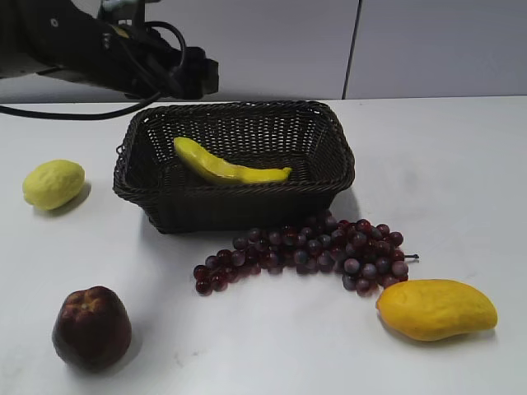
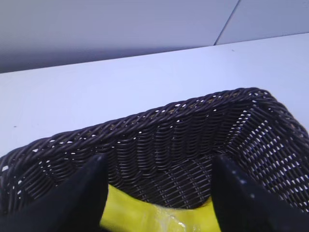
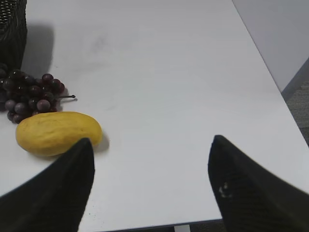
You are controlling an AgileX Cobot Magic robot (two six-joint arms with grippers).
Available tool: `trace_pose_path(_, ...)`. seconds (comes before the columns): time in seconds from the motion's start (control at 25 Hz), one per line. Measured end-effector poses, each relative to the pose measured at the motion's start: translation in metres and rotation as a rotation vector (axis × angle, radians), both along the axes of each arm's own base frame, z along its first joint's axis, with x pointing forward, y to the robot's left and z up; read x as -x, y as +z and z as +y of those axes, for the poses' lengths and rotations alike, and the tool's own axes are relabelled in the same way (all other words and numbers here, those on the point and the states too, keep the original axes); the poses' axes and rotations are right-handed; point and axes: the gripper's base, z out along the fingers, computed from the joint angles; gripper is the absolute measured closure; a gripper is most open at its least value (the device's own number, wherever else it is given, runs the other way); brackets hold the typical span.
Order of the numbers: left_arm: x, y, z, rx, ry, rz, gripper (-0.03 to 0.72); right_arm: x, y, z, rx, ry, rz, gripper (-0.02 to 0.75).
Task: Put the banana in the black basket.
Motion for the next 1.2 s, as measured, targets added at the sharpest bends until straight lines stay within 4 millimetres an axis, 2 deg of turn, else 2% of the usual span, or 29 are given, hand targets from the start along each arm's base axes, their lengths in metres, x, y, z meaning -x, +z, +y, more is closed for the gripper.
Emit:
trace_pose_path(0.12, 0.008, 0.015, 0.002, -0.006, -0.028, -0.002, 0.035, 0.0, 0.0, 0.0, 0.0, 0.0, 0.0, 0.152)
trace_pose_path(0.24, 0.024, 0.04, 0.005, -0.056, -0.109, 0.052, 0.039, 0.0, 0.0, 0.0, 0.0, 0.0, 0.0, 0.152)
trace_pose_path(0.36, 0.04, 0.056, 0.01, -0.102, -0.171, 0.119, 0.044, 0.0, 0.0, 0.0, 0.0, 0.0, 0.0, 0.152)
trace_pose_path(0.64, 0.079, 0.087, 0.032, -0.184, -0.249, 0.242, 0.115, 0.0, 0.0, 0.0, 0.0, 0.0, 0.0, 0.152)
trace_pose_path(0.88, 0.089, 0.098, 0.075, -0.251, -0.157, 0.351, 0.121, 0.0, 0.0, 0.0, 0.0, 0.0, 0.0, 0.152)
trace_pose_path(1.08, 0.092, 0.103, 0.126, -0.261, -0.008, 0.439, 0.121, 0.0, 0.0, 0.0, 0.0, 0.0, 0.0, 0.152)
trace_pose_path(1.2, 0.103, 0.098, 0.153, -0.246, 0.084, 0.465, 0.121, 0.0, 0.0, 0.0, 0.0, 0.0, 0.0, 0.152)
